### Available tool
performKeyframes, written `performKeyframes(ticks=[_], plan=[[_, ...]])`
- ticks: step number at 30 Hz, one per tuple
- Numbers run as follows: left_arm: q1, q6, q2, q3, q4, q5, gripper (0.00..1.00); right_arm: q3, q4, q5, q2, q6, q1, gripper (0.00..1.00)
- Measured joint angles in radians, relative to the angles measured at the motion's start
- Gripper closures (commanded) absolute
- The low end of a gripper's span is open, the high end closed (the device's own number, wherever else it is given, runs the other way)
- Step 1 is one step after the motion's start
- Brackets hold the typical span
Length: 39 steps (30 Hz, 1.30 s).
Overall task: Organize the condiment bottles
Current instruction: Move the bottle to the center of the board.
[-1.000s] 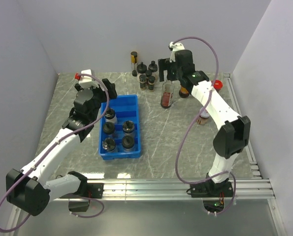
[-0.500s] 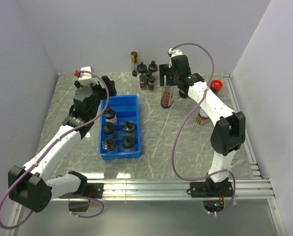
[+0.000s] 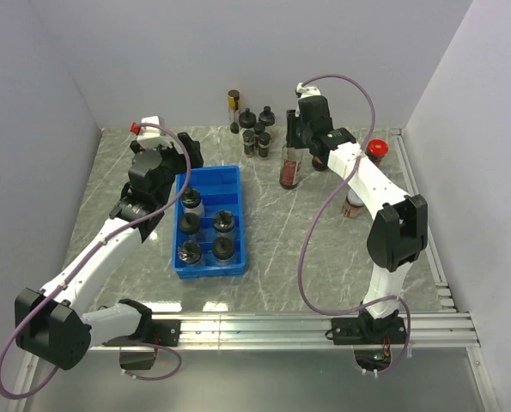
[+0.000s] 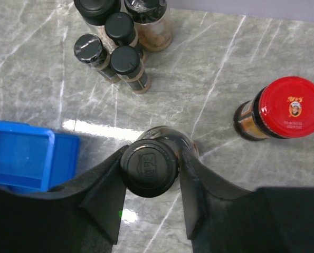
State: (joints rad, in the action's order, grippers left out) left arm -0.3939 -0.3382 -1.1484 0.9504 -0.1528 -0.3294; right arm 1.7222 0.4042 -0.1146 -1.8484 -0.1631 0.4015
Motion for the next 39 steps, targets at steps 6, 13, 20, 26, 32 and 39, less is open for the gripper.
performKeyframes(ticks=[6, 13, 20, 26, 32, 39], plan=[[0.003, 0.0, 0.0, 0.0, 0.0, 0.0, 0.01, 0.0, -0.003, -0.016, -0.002, -0.001, -0.002, 1.0], [0.007, 0.0, 0.0, 0.0, 0.001, 0.0, 0.01, -0.016, 0.018, -0.031, 0.024, -0.013, 0.0, 1.0], [0.01, 0.004, -0.014, 0.019, -0.002, -0.001, 0.01, -0.138, 0.121, -0.062, 0.187, -0.046, 0.0, 1.0], [0.021, 0.011, -0.076, 0.088, -0.022, -0.001, 0.01, -0.265, 0.201, -0.089, 0.407, -0.085, 0.0, 1.0], [0.025, 0.011, -0.138, 0.138, -0.053, 0.0, 0.01, -0.439, 0.243, -0.178, 0.616, -0.15, 0.002, 1.0], [0.026, 0.004, -0.184, 0.167, -0.075, 0.016, 0.01, -0.54, 0.34, -0.311, 0.734, -0.202, 0.002, 1.0]])
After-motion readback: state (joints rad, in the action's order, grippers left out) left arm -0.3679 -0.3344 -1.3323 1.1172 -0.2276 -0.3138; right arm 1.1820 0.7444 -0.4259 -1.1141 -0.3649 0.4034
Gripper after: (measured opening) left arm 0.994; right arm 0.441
